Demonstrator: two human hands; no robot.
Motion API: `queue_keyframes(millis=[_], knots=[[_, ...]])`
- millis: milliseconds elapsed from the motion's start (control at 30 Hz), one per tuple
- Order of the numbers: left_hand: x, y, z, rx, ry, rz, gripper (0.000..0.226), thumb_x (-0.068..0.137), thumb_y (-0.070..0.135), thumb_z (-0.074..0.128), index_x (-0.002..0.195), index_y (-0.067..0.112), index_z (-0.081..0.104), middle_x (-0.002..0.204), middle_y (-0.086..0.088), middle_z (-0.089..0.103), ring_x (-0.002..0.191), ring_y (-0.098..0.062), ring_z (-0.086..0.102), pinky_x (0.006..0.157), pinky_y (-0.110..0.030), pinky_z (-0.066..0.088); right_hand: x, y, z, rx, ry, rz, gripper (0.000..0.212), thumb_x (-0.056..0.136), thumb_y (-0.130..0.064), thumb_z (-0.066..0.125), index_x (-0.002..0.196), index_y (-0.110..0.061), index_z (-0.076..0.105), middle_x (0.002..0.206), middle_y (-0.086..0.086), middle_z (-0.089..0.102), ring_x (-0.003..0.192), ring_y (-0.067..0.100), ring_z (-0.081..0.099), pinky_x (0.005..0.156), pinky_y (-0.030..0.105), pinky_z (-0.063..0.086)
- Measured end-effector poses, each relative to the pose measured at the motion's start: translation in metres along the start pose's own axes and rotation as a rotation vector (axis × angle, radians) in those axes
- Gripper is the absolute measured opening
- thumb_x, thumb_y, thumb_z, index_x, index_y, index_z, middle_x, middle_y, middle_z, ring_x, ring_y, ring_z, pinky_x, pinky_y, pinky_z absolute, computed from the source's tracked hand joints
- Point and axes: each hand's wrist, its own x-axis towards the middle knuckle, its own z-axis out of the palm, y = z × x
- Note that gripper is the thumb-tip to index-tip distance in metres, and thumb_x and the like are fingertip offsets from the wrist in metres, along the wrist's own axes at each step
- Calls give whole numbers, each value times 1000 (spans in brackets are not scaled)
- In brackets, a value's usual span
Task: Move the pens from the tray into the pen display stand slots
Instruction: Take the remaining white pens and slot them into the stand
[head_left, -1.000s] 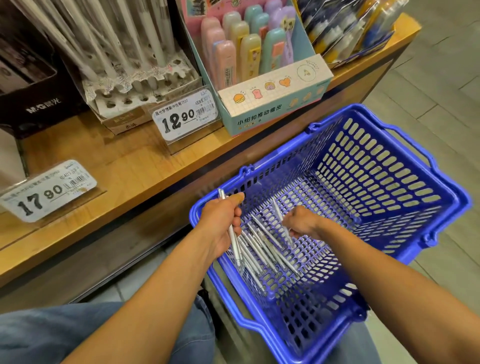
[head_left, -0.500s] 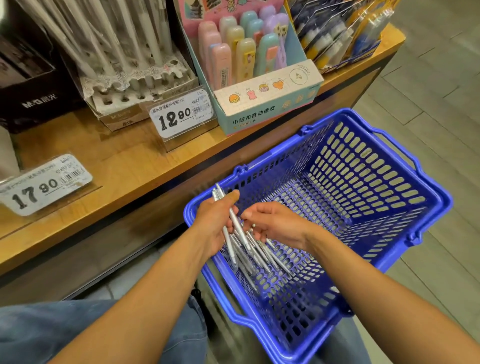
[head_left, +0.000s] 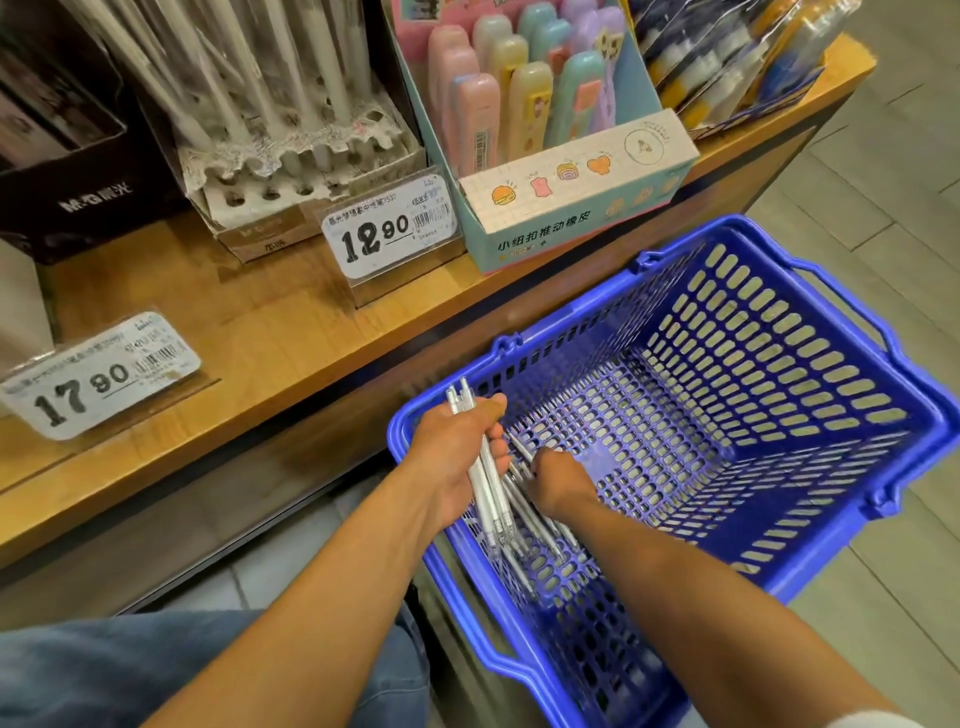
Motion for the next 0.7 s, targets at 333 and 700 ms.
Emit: queue_keyframes(millis=[333, 700], knots=[[2, 0, 2, -18, 3, -38, 12, 94, 16, 66, 86, 14, 57, 53, 1, 43, 36, -9, 36, 39, -21, 36, -13, -4, -49, 474, 27, -64, 13, 94, -16, 59, 84, -8, 56, 75, 8, 57, 66, 20, 54, 59, 27, 42], [-7, 1, 0, 2, -181, 21, 42, 76, 43, 74, 92, 5, 66, 68, -10, 60, 36, -9, 35, 37, -20, 34, -95, -55, -139, 1260, -190, -360, 8, 92, 0, 57, 86, -6, 57, 70, 14, 59, 53, 14, 52, 54, 24, 43]])
